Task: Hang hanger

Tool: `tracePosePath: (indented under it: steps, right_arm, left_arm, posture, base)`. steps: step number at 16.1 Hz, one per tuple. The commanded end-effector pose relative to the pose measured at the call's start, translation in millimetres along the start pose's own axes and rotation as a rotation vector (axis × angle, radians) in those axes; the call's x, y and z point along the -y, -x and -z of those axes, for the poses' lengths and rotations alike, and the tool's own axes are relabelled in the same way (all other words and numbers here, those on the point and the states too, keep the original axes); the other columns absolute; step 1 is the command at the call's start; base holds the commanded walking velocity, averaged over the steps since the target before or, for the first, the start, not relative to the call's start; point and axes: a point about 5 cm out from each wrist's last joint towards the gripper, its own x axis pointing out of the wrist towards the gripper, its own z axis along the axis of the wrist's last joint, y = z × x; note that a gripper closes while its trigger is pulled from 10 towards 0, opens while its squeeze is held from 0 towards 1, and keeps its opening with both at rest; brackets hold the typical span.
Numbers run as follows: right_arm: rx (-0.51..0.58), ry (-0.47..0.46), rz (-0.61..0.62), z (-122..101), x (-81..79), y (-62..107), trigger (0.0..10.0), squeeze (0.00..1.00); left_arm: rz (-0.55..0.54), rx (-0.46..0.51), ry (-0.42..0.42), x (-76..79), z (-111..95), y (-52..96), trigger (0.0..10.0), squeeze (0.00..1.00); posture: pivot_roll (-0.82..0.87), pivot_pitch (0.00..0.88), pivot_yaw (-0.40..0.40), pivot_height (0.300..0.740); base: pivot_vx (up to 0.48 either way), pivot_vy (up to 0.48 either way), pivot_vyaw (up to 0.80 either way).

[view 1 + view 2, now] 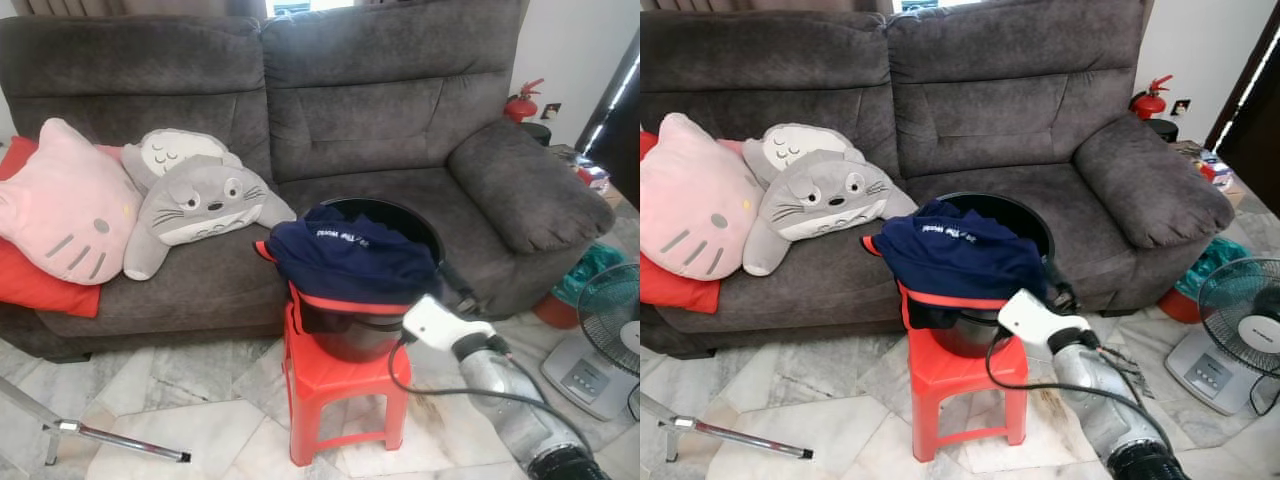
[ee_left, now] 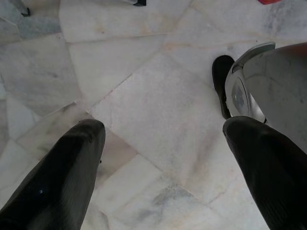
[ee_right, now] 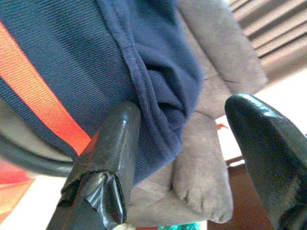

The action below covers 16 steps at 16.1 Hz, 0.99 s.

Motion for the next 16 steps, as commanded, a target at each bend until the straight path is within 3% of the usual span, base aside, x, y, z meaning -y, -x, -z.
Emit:
tracePosePath:
  steps: [1, 6, 9, 13, 16]
  right_arm:
    - [-0.011, 0.008, 0.014, 2.6, 3.8, -1.3, 10.0, 0.0]
    - [0.033, -0.043, -0.237, -3.2, -34.5, 9.1, 10.0, 0.0]
    - [0.084, -0.023, -0.263, -8.2, -35.9, 13.4, 10.0, 0.0]
    - [0.137, -0.008, -0.291, -10.9, -36.3, 19.8, 10.0, 0.0]
    - [0.189, 0.047, -0.352, -13.9, -46.4, 24.7, 10.0, 0.0]
  left_arm:
    - [-0.004, -0.007, -0.01, 0.3, 2.2, 0.4, 10.0, 0.0]
    - [-0.003, -0.016, -0.012, -2.7, 5.5, 1.2, 10.0, 0.0]
    - [-0.012, -0.035, -0.009, -11.0, 14.0, 3.4, 10.0, 0.0]
    - [-0.008, -0.035, -0.01, -9.0, 13.5, 3.2, 10.0, 0.0]
    - [0.0, -0.033, -0.015, -5.4, 12.5, 2.9, 10.0, 0.0]
  posture:
    - [-0.16, 0.0, 0.029, 0.74]
    - [-0.16, 0.0, 0.026, 0.74]
    - [-0.16, 0.0, 0.027, 0.74]
    - [-0.17, 0.0, 0.027, 0.74]
    - [-0.17, 0.0, 0.026, 0.74]
  base:
    - [0.0, 0.0, 0.0]
    - [0.0, 0.0, 0.0]
    - [0.0, 0.0, 0.0]
    - [0.0, 0.0, 0.0]
    - [0.0, 0.0, 0.0]
